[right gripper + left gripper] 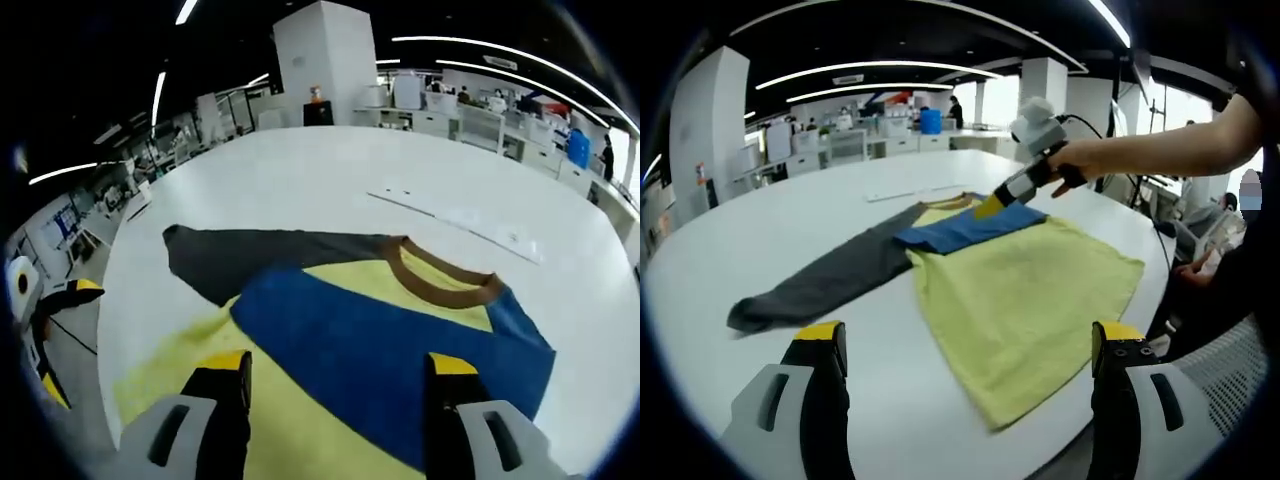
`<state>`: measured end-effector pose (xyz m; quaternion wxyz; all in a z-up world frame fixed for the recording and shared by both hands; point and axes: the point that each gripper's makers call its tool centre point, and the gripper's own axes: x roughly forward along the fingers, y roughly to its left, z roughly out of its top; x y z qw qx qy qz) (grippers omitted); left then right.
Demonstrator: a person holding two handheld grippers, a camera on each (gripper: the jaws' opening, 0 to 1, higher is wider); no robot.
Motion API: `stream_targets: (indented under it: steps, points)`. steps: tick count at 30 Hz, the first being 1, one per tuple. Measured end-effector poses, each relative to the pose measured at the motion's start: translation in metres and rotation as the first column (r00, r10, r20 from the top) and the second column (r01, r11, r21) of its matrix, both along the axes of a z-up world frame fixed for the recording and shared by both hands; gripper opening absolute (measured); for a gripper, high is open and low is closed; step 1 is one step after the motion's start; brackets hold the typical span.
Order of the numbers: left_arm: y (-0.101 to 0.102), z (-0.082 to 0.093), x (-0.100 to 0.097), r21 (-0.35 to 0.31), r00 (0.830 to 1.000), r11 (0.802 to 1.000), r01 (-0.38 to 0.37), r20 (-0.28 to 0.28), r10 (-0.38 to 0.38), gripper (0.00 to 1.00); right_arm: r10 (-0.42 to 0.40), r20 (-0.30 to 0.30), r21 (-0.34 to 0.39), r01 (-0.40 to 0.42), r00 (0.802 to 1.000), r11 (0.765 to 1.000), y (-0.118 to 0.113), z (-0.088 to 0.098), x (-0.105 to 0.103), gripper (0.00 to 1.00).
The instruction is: Fold the garment on the visible template until the final outline fits inside the template.
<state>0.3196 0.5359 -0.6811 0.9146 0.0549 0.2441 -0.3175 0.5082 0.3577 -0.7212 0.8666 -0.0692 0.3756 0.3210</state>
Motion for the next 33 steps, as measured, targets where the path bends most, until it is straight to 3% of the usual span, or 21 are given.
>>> stream_targets:
  steps: [7,15,24,33]
  points:
    - [-0.002,0.000,-0.001,0.000,1.000,1.000,0.007,-0.003,-0.006,0.99,-0.008,-0.003,-0.026,0.008,1.000,1.000,-0.024,-0.003,-0.006,0.67]
    - [-0.002,0.001,-0.001,0.007,1.000,1.000,0.015,-0.006,-0.015,0.99,-0.004,0.001,-0.075,0.004,1.000,0.997,-0.061,-0.006,-0.014,0.54]
    - [-0.003,0.000,-0.002,0.007,1.000,1.000,0.018,-0.011,-0.018,0.99,-0.058,0.001,-0.070,0.057,0.998,0.996,-0.097,-0.004,-0.022,0.50]
    - [-0.005,0.000,-0.003,0.008,1.000,1.000,0.023,-0.010,-0.023,0.99,-0.086,-0.009,-0.117,0.084,0.996,0.990,-0.123,-0.009,-0.027,0.36]
